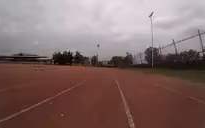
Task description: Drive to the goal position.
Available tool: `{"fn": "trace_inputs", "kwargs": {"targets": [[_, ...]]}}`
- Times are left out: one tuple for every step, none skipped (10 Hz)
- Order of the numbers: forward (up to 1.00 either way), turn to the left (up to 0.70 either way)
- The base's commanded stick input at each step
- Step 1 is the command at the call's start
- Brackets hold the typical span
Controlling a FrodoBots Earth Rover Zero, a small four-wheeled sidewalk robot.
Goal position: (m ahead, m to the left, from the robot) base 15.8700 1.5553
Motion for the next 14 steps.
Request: {"fn": "trace_inputs", "kwargs": {"targets": [[0.70, 0.00], [0.70, 0.00], [0.70, 0.00], [0.70, 0.00], [0.70, 0.00], [0.70, 0.00], [0.70, 0.00], [0.70, 0.00], [0.70, 0.00], [0.70, 0.00], [0.70, 0.00], [0.70, 0.00], [0.70, 0.00], [0.70, 0.00]]}}
